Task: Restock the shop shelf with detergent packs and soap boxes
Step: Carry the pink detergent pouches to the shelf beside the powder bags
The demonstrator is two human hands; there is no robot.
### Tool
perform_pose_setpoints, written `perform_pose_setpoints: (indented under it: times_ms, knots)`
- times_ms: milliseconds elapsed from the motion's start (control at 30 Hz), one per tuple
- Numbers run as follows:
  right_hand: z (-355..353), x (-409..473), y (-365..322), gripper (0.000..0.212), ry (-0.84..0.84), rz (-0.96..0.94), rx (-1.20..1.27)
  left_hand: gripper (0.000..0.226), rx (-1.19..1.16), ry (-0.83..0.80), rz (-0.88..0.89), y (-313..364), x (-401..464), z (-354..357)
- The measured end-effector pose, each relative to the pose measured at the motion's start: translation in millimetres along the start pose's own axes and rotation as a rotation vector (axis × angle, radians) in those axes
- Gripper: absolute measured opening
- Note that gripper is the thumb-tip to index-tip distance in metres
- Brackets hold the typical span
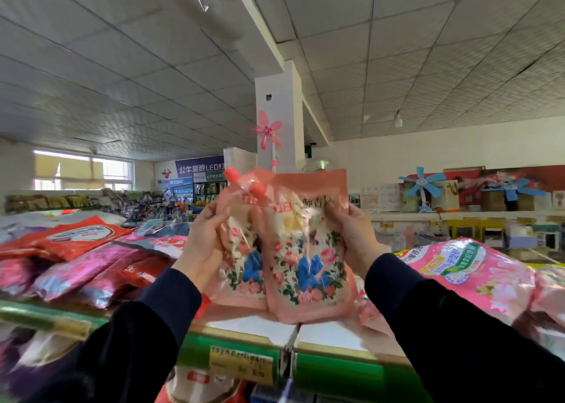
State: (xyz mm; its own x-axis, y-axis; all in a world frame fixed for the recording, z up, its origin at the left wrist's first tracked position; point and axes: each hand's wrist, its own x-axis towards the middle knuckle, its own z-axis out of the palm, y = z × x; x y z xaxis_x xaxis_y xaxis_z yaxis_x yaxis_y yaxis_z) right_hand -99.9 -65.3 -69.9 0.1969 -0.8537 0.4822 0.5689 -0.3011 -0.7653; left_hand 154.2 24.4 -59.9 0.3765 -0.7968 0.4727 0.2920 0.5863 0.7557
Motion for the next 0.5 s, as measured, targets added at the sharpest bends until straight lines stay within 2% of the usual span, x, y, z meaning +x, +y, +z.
perform_pose_setpoints:
  times_ms: [67,133,200,233,333,400,500]
  knots:
    - [-15,-7,3,0.039,0.024,0.047,-0.013,0.028,0.157,-0.088,-0.002,3,-6,3]
    - [-23,-8,-3,0.045,0.028,0.058,-0.074,0.038,0.408,-0.143,0.018,13,-4,12]
    - [-24,-4,-12,0.045,0.002,0.083,-0.168,0.049,0.646,-0.221,-0.037,22,-4,24]
    - [-22,-1,-16,0.043,0.003,0.093,-0.199,0.050,0.671,-0.239,-0.080,24,-4,31]
    - [-18,7,-16,0.039,0.076,0.094,-0.169,0.036,0.405,-0.083,-0.142,24,0,38]
    - [-19,10,-15,0.042,0.112,0.102,-0.152,0.034,0.265,0.026,-0.120,25,1,28]
    - [-20,9,-15,0.038,-0.019,0.187,-0.116,0.036,0.317,0.031,-0.101,24,-6,1]
